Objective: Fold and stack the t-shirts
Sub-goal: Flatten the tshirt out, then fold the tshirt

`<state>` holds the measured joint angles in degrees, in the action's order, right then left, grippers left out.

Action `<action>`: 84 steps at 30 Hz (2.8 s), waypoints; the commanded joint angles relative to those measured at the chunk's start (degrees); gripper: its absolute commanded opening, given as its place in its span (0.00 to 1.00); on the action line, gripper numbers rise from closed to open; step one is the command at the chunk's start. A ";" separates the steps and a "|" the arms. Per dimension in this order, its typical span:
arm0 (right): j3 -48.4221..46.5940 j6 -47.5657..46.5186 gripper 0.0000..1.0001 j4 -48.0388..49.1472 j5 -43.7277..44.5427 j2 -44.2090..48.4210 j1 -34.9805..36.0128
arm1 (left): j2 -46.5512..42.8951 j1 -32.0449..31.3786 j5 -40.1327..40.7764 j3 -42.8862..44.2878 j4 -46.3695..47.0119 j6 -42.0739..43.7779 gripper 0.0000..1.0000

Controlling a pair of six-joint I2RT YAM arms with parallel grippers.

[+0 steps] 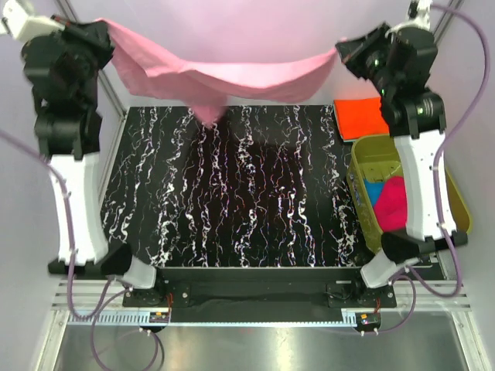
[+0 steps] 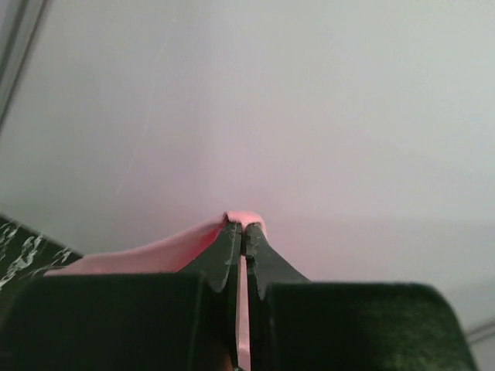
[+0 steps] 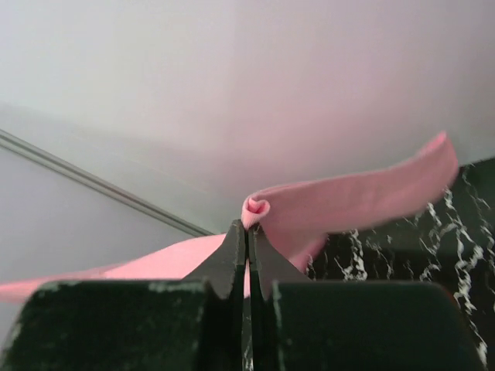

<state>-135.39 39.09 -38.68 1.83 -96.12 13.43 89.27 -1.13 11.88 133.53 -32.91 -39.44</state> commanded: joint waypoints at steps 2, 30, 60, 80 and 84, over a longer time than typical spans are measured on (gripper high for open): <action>19.51 0.10 0.00 7.37 2.65 9.43 -0.25 | -11.91 0.16 -4.50 -12.83 7.86 -1.08 0.00; 95.48 6.08 0.00 19.79 -11.49 33.44 -0.07 | -47.09 0.16 4.63 -95.75 -6.29 -6.97 0.00; 100.76 15.40 0.00 6.15 -4.02 42.49 11.09 | -49.38 0.07 15.03 -84.66 -12.38 -0.20 0.00; 98.83 16.02 0.00 7.56 7.66 36.35 11.09 | -9.74 0.33 6.93 -70.26 -0.14 7.80 0.00; 98.92 15.66 0.00 7.39 7.23 36.17 11.09 | -7.01 0.51 7.19 -67.27 -0.23 7.45 0.00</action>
<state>-34.17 54.85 -32.21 6.33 -59.83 24.12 82.13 -0.99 18.44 62.78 -35.79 -32.60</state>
